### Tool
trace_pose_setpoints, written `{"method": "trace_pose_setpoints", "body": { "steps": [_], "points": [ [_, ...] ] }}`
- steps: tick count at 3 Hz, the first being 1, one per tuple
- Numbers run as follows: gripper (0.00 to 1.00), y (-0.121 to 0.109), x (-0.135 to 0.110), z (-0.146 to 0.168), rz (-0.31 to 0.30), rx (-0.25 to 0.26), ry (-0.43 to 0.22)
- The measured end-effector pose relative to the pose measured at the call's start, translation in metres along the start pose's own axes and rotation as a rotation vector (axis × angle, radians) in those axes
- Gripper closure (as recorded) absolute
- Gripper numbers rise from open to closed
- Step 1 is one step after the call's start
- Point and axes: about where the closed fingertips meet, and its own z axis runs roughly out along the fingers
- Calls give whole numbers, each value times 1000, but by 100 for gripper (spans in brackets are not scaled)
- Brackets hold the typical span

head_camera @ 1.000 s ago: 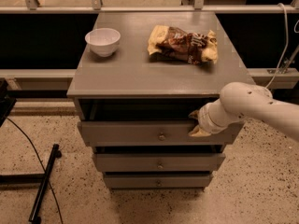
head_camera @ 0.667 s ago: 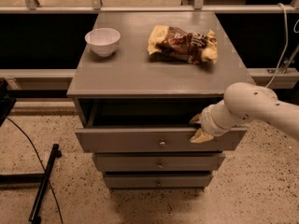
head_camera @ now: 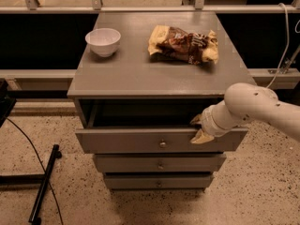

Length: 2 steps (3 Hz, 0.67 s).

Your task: Open top drawer

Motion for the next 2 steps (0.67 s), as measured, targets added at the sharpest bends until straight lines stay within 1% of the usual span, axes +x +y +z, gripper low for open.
{"method": "trace_pose_setpoints", "body": {
  "steps": [1,2],
  "points": [
    [11,1,-1,1,-1,-3,-1],
    [0,1,-1,2,-2,-5,-2]
  ]
}}
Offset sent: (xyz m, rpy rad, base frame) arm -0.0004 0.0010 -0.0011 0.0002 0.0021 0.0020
